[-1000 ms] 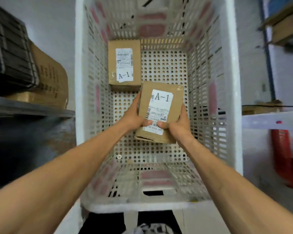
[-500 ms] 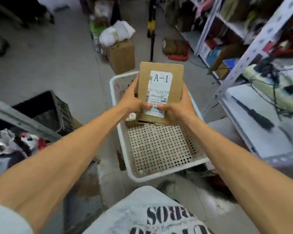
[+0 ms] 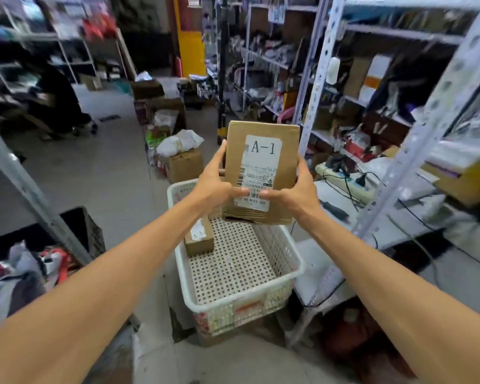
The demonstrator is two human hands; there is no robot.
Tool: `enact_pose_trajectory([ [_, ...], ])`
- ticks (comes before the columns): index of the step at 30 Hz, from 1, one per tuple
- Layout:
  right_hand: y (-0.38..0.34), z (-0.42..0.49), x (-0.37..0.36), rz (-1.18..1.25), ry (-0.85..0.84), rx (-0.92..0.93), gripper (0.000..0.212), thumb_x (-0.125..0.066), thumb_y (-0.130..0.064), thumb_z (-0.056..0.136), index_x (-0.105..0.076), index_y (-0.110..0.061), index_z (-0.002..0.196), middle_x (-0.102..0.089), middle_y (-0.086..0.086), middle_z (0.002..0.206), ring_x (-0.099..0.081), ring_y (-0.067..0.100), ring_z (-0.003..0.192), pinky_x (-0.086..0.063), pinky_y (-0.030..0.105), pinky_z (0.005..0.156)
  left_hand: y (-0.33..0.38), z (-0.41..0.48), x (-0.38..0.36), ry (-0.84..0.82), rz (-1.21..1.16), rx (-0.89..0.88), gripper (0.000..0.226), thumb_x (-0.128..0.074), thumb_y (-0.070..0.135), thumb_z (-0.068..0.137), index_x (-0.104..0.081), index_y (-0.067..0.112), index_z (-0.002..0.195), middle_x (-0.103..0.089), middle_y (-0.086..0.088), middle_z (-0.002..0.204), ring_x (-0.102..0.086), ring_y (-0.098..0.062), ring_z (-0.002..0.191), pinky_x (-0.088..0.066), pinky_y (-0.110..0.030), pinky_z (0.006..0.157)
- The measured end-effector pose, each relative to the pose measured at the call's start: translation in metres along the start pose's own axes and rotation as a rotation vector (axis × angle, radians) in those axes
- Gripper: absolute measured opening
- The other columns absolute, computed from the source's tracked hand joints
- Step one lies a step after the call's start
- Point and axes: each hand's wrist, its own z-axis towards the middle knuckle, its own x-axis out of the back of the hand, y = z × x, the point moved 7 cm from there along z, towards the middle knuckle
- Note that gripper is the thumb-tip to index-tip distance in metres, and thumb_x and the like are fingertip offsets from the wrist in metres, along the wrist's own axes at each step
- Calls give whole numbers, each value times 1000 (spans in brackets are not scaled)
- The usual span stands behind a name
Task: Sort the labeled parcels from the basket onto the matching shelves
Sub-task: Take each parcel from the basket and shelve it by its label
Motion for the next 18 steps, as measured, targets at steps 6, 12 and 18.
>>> enact_pose_trajectory([
  [6, -4, -71, 56, -2, 15, 15, 115, -93, -20, 45, -32, -24, 143, -56, -5, 125, -52, 17, 118, -43, 46, 104, 15, -67, -46, -11, 22, -40, 119, -84, 1, 66, -10, 38, 152, -55, 6, 119, -53, -10, 111, -53, -31, 90],
  [12, 20, -137, 121, -2, 152, -43, 117, -94, -21, 43, -32, -30, 142, -60, -5, 123, -57, 17, 115, -47, 48, 99, 24, -112, -113, -126, 76, -72, 120, -85, 6, 65, -9, 44, 150, -55, 5, 128, -55, -9, 110, -51, -43, 95],
  [18, 43, -190, 195, -88, 279, -121, 107, -92, -13, 53, -34, -24, 142, -57, -7, 120, -52, 13, 113, -43, 42, 103, 30, -138, -190, -322, 142, -105, 121, -88, 23, 64, -4, 51, 147, -53, 0, 134, -54, -20, 119, -48, -48, 99],
])
